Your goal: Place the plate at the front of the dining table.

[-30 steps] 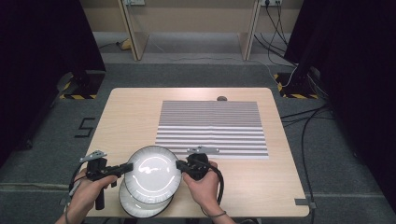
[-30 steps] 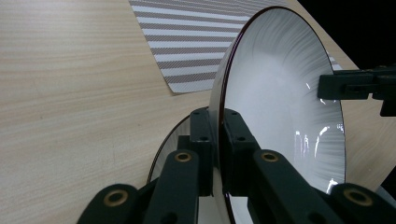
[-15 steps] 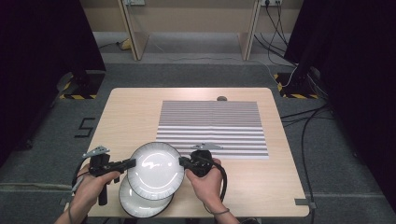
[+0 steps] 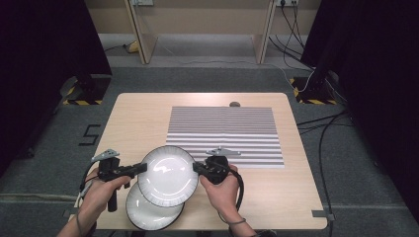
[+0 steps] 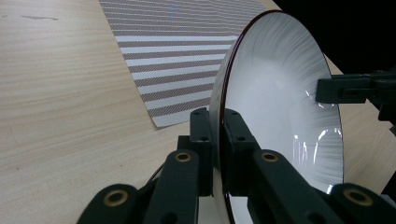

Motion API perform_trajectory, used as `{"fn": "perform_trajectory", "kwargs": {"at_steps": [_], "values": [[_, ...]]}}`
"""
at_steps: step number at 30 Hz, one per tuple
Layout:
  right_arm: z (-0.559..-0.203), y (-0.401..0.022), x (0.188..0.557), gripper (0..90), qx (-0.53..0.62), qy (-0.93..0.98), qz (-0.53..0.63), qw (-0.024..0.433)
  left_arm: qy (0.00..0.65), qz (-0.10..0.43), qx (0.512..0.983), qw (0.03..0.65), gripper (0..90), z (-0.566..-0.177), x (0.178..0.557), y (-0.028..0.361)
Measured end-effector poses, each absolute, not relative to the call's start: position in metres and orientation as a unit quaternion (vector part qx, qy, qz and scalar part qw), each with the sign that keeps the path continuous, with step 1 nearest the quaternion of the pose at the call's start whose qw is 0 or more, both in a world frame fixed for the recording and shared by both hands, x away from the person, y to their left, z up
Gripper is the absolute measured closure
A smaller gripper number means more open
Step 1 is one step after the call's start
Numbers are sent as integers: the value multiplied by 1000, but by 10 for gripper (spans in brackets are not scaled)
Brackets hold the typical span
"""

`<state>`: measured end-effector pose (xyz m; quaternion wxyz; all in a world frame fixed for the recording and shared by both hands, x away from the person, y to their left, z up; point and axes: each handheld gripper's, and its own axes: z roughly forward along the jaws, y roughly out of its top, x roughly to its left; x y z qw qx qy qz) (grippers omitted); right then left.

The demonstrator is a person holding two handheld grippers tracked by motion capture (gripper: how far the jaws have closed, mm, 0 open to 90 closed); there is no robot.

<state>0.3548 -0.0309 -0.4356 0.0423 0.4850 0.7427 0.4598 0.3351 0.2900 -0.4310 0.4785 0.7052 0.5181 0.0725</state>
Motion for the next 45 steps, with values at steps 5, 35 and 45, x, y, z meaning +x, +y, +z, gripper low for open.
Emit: {"fn": "perform_trajectory", "kwargs": {"at_steps": [5,35,45], "values": [[-433,-35,356,865,487,740,461,47,513,73,708,479,837,-427,339,286],[-421,-55,367,868,501,723,471,64,490,83,714,494,835,-406,366,266],[-418,-60,371,868,508,716,474,68,483,87,718,494,836,-402,375,260]]}}
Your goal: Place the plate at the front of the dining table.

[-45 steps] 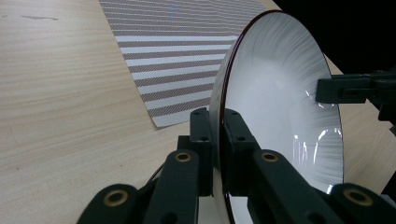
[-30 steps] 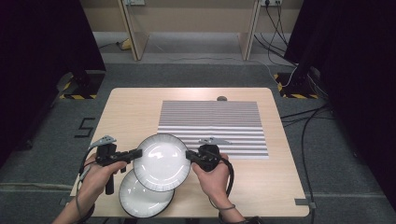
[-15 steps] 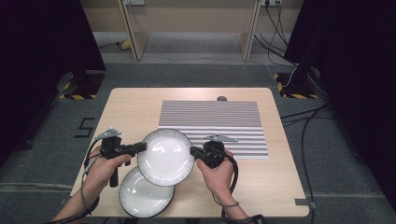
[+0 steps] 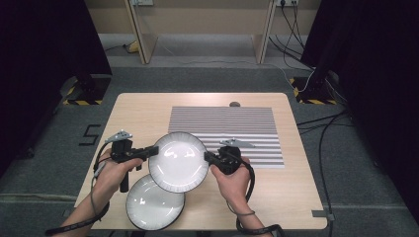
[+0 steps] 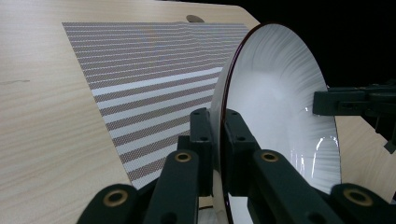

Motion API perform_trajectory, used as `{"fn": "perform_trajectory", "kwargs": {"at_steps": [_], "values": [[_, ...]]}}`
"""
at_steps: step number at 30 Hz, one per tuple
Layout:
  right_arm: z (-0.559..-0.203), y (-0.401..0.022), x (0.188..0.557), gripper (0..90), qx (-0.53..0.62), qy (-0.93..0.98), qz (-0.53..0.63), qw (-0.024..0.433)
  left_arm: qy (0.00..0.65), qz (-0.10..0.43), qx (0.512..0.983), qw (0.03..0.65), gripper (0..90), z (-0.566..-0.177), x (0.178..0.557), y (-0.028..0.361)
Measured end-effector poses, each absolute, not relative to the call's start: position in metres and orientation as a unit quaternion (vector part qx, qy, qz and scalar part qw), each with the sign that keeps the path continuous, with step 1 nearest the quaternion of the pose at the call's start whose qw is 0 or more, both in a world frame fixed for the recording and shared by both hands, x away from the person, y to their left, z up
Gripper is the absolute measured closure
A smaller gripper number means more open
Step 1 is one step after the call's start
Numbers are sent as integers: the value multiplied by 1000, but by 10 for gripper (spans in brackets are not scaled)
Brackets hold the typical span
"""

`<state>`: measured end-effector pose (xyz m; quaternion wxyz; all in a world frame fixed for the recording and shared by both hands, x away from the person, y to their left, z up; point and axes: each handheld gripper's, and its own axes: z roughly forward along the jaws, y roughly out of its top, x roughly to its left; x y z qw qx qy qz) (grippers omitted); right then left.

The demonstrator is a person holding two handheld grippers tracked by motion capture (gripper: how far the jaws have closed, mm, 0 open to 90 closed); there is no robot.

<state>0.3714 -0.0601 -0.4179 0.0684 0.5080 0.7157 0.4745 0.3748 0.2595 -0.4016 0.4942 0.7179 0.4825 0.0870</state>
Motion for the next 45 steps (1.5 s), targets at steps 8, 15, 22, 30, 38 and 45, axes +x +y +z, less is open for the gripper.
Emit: {"fn": "perform_trajectory", "kwargs": {"at_steps": [8,15,22,30,38,45], "values": [[-414,-65,374,867,510,712,476,77,477,91,719,497,837,-398,380,254],[-411,-70,379,867,514,707,478,85,470,95,720,502,838,-396,388,249],[-408,-75,384,867,519,703,478,91,465,101,722,502,839,-393,397,241],[-407,-81,389,866,523,701,476,98,461,101,724,503,841,-394,405,233],[-405,-84,392,866,525,698,475,106,457,105,724,505,842,-394,411,228],[-405,-89,396,866,528,697,472,111,456,104,724,507,843,-396,417,223]]}}
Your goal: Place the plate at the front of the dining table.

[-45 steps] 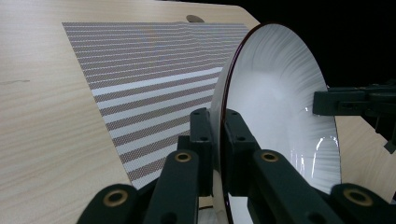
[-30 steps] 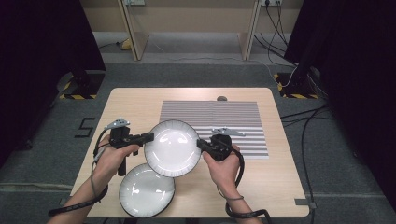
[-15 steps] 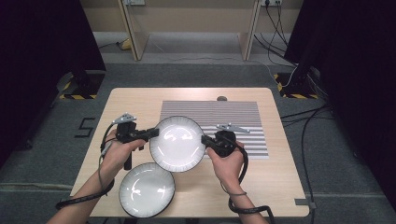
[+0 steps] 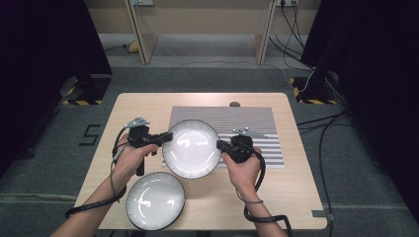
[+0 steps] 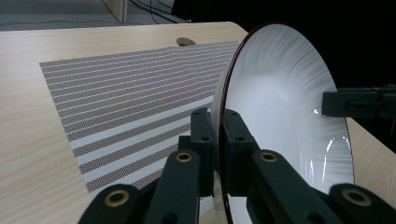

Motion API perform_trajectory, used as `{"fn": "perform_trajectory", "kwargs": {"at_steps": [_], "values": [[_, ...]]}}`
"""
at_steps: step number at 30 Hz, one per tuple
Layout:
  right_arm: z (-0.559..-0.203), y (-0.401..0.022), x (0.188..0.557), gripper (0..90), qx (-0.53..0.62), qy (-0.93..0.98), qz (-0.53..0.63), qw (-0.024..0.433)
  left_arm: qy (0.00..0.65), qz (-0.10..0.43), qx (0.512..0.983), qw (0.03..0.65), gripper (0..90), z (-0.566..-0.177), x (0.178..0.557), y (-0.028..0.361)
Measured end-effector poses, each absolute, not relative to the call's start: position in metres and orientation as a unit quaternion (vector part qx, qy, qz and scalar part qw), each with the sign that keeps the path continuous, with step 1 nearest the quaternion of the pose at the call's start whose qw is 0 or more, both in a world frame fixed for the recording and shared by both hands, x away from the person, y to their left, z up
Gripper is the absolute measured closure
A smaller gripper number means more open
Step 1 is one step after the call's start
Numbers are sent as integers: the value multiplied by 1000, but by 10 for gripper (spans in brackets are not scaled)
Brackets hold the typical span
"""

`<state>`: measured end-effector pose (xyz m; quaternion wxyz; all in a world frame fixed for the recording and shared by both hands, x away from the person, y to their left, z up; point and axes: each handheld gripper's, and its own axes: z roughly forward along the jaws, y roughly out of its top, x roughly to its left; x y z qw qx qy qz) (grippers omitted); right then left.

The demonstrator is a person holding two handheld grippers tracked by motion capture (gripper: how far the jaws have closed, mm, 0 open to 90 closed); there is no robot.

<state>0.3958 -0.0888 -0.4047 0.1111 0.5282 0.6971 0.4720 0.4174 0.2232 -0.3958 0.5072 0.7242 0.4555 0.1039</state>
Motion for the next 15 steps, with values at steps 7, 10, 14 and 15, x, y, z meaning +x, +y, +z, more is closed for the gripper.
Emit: {"fn": "perform_trajectory", "kwargs": {"at_steps": [7,10,14,15], "values": [[-405,-93,399,866,530,696,470,116,454,105,725,507,843,-397,423,218],[-405,-95,401,866,534,694,469,117,452,104,725,508,843,-397,426,215],[-404,-98,403,866,536,692,468,120,450,104,725,511,843,-398,429,213],[-404,-98,403,866,536,692,468,120,449,103,725,512,843,-398,430,212]]}}
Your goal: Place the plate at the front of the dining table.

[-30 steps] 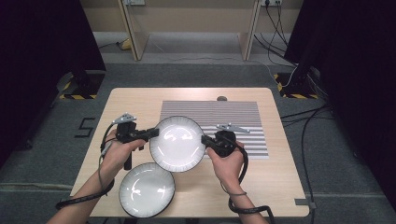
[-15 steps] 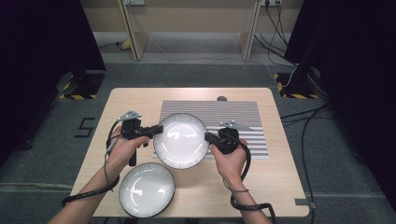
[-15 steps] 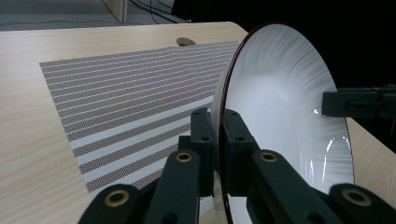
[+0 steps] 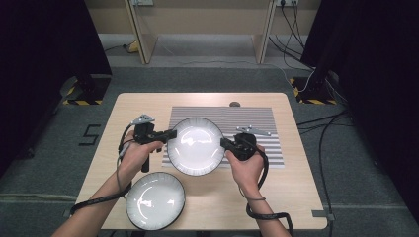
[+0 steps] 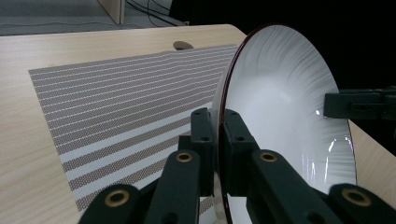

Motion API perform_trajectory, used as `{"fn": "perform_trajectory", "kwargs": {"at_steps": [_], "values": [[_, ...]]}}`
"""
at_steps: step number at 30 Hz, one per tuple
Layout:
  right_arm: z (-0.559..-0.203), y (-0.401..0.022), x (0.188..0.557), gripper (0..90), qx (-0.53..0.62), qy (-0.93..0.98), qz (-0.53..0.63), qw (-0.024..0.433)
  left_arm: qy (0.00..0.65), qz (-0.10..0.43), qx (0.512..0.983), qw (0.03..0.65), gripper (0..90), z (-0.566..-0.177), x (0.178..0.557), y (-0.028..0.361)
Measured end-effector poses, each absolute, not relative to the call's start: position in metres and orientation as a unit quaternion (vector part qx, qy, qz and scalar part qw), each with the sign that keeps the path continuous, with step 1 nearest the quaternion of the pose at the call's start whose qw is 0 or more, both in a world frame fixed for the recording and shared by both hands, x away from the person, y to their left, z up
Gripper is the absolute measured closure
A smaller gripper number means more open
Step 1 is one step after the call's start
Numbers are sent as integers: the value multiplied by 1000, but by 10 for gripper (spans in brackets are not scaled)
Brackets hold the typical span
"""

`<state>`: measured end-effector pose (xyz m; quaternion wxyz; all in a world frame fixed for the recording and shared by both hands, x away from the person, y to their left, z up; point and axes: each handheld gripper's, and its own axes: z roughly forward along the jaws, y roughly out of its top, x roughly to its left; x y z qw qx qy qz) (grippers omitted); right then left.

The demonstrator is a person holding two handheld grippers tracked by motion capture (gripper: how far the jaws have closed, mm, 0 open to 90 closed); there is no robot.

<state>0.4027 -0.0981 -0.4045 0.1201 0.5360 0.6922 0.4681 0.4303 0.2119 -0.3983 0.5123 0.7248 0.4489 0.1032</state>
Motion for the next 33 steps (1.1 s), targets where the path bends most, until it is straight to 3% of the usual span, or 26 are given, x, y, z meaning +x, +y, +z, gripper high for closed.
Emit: {"fn": "perform_trajectory", "kwargs": {"at_steps": [33], "values": [[-406,-111,425,864,552,681,463,133,443,102,727,515,843,-401,460,195]]}}
